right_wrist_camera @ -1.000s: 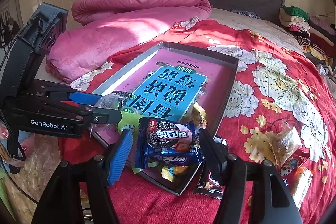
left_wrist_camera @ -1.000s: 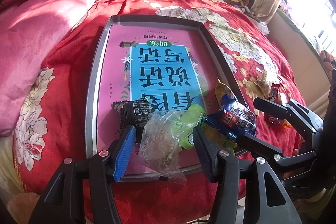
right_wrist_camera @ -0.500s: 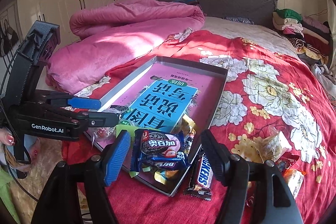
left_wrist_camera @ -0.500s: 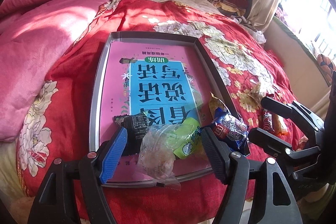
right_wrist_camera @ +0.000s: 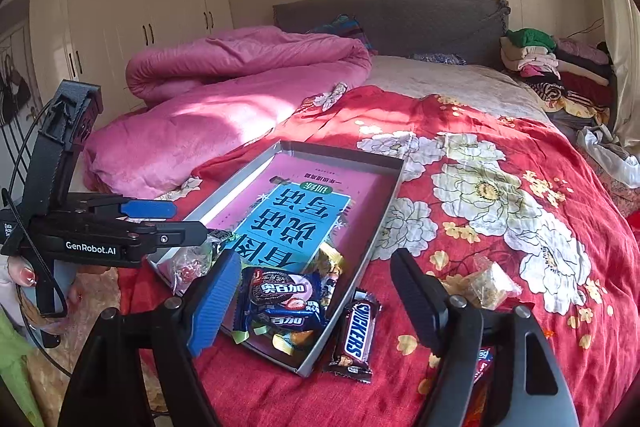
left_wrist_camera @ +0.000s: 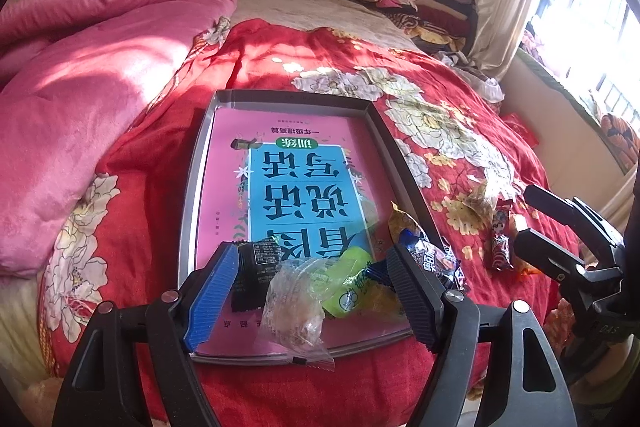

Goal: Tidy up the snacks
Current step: 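Move both open grippers back to the snacks lying beside the tray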

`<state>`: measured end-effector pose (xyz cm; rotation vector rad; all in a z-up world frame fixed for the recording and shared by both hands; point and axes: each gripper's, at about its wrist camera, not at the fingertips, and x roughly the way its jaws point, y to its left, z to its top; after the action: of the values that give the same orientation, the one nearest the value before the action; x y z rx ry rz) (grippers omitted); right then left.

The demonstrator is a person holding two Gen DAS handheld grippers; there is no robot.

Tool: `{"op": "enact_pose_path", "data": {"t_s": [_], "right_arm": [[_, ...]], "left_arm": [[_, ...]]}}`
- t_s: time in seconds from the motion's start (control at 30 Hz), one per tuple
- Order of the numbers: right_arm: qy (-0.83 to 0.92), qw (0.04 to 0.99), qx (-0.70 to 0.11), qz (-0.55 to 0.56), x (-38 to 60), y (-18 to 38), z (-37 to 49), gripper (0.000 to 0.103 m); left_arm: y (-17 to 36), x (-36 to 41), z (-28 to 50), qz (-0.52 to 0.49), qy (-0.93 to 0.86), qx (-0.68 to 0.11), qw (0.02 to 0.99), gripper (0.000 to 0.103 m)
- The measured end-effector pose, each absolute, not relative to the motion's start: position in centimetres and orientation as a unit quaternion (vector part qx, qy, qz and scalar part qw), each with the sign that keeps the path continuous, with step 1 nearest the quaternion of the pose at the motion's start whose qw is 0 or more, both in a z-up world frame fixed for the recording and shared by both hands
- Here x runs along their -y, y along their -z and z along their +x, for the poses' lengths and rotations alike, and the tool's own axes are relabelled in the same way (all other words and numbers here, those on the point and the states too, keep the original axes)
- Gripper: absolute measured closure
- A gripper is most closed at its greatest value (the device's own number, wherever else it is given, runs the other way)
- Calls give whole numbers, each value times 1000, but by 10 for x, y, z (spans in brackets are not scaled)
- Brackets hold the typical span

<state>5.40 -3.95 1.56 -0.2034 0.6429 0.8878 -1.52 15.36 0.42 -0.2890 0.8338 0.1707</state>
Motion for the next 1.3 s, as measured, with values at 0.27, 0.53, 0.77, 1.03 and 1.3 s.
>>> {"op": "enact_pose_path", "data": {"t_s": [0.27,0.53,0.77,1.03,1.3], "right_arm": [[-395,867,-293,-76,69,-29,63,24],[-364,883,-290,-57,96,-39,74,24],[-341,895,-286,-44,116,-45,83,24],[-323,902,-284,-33,133,-49,90,24],[-307,909,-282,-19,149,-52,97,24]], "left_arm": [[-13,-147,-19,-139,-77,-387,908,25],[-19,-137,-20,-137,-66,-379,913,24],[-24,-124,-19,-134,-54,-377,915,24],[-26,-106,-18,-124,-39,-379,916,25],[-26,-86,-13,-114,-20,-387,915,24]]}}
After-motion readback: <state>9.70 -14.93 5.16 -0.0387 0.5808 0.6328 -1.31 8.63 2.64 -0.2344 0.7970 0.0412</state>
